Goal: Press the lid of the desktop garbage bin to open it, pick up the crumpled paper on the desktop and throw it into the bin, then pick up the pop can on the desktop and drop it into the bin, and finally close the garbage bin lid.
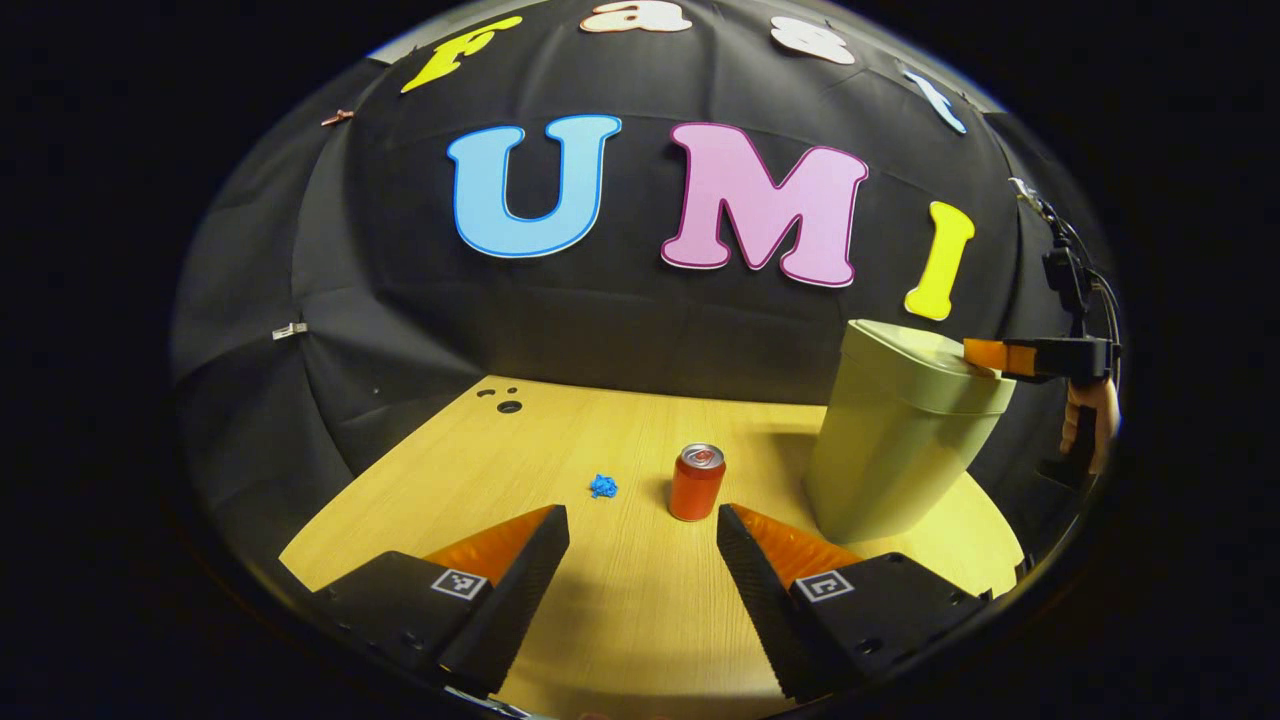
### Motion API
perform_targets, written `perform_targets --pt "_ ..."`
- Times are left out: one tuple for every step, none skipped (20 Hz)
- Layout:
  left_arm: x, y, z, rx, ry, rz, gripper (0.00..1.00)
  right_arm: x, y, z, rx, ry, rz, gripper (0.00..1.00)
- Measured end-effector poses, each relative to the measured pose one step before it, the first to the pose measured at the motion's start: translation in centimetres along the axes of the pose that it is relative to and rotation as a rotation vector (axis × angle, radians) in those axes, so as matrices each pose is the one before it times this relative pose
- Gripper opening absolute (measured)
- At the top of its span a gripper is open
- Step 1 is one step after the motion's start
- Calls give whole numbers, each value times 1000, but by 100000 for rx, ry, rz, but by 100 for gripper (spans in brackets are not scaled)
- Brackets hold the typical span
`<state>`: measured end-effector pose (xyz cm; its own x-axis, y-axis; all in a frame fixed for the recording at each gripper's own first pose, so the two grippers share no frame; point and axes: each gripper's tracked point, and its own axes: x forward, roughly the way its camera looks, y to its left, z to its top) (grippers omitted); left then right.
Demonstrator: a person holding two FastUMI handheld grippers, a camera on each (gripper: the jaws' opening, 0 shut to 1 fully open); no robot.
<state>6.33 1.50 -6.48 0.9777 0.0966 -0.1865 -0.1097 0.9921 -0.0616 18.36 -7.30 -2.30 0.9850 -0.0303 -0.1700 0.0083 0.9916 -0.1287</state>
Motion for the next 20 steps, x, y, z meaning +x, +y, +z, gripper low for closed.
perform_targets --pt "120 53 47 221 58 192 96 -47 38 -49 -253 -232 -536 5" --pt "91 87 263 348 -437 246 96 57 -14 -30 23 -520 -236 6" --pt "49 -40 142 170 -572 -87 96 -88 -14 -46 57 62 -10 5" --pt "67 -53 196 -5 -626 16 96 -32 29 111 -255 -759 166 6" --pt "-25 -59 159 -136 -379 -159 96 -10 -29 73 -309 -319 333 6" --pt "-39 25 179 -220 -297 -16 96 16 -68 221 1204 -481 -20 6" --pt "-164 -41 70 -342 -438 -162 96 -9 -98 144 2195 -290 -280 6" --pt "-133 -77 78 -390 -307 -290 96 -146 -35 188 1892 -595 -305 5" --pt "-228 -42 -80 -205 -90 -76 96 -99 -24 117 1354 -46 -283 5" --pt "-213 79 64 14 -95 24 96 -303 -8 254 1067 -952 -98 5" --pt "-444 50 3 124 -462 -56 96 -403 159 -65 79 85 460 5" --pt "-405 82 158 235 -632 -363 96 -573 244 124 -474 -647 887 5" --pt "-412 111 -86 322 -330 -203 96 -737 182 138 -1282 -837 63 5" --pt "-337 143 -126 311 -43 -251 96 -673 61 160 -1032 -1261 142 5" --pt "-341 -6 -300 125 237 -262 96 -773 198 235 -373 -1156 311 5" --pt "-337 27 -138 -148 455 -233 96 -709 298 45 244 -277 469 5" --pt "-354 44 -257 -331 357 -501 96 -655 293 -16 1062 143 527 5" --pt "-302 25 -42 -186 156 -451 96 -750 315 -47 1408 -35 569 5" --pt "-327 -97 -106 126 -308 -348 96 -631 188 329 1626 -1034 286 5" --pt "-266 12 67 425 -417 -260 96 -608 73 195 1359 -967 -131 5"
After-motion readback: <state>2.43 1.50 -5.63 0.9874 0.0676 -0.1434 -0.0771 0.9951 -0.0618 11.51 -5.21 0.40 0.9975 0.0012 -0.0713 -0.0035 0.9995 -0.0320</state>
